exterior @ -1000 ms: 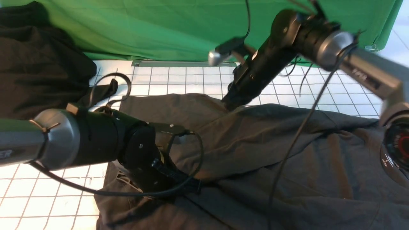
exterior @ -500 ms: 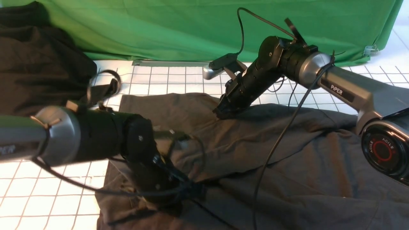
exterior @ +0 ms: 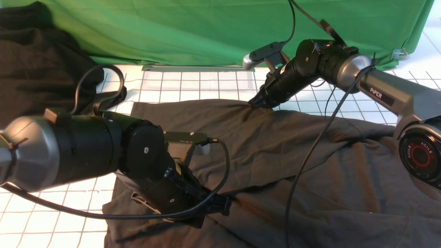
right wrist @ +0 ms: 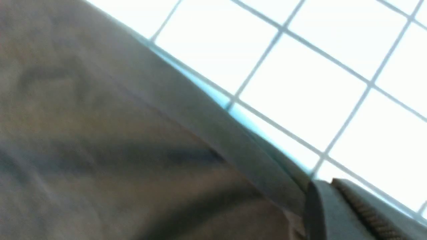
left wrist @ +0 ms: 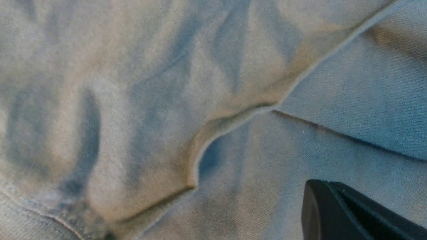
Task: Fold a long-sleeved shirt over a white checkered tablecloth.
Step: 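Grasp the near edge of the shirt at its hem and shoulder corners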
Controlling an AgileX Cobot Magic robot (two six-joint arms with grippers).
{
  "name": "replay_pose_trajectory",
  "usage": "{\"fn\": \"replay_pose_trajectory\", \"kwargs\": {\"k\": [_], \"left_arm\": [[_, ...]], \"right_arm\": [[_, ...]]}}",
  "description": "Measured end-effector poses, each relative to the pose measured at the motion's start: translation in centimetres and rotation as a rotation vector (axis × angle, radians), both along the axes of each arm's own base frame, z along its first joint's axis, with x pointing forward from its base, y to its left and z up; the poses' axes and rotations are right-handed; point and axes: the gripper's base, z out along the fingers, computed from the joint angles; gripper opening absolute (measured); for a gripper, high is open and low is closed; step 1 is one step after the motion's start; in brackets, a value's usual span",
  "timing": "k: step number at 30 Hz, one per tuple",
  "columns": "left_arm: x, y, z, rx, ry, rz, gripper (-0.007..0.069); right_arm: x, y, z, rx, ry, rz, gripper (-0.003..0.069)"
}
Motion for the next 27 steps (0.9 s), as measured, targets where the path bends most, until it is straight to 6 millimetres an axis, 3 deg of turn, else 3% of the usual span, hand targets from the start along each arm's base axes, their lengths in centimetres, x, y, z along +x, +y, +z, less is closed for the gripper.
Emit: {"fn": "replay_pose_trajectory", "kwargs": {"k": [7, 13, 15, 20, 22, 27], "left_arm": [[0.0, 0.0, 0.0, 0.004, -0.006, -0.002, -0.0004], [0.1, 0.6, -0.1, 0.03, 0.013, 0.008, -0.0004], [0.2, 1.0, -0.2, 0.041, 0.033, 0.016, -0.0004], [1.2, 3.2, -0.3, 0.11, 0.043, 0.044, -0.0004], [1.6, 3.6, -0.3, 0.115, 0.021, 0.051, -0.0004], [2.5, 3.3, 0.0, 0.065, -0.068, 0.074, -0.0004]], "right_arm": [[0.4, -0.7, 2.5, -0.026, 0.02, -0.034, 0.0013], [-0.8, -1.2, 8.0, -0.047, 0.066, -0.005, 0.0013], [-1.2, -1.4, 8.7, -0.06, 0.085, 0.007, 0.0013], [-2.4, -3.9, 12.9, -0.042, 0.1, -0.047, 0.0], [-3.5, -5.1, 14.8, -0.031, 0.092, -0.072, -0.0001], [-7.6, -6.5, 16.9, -0.053, 0.137, -0.051, -0.0002]]}}
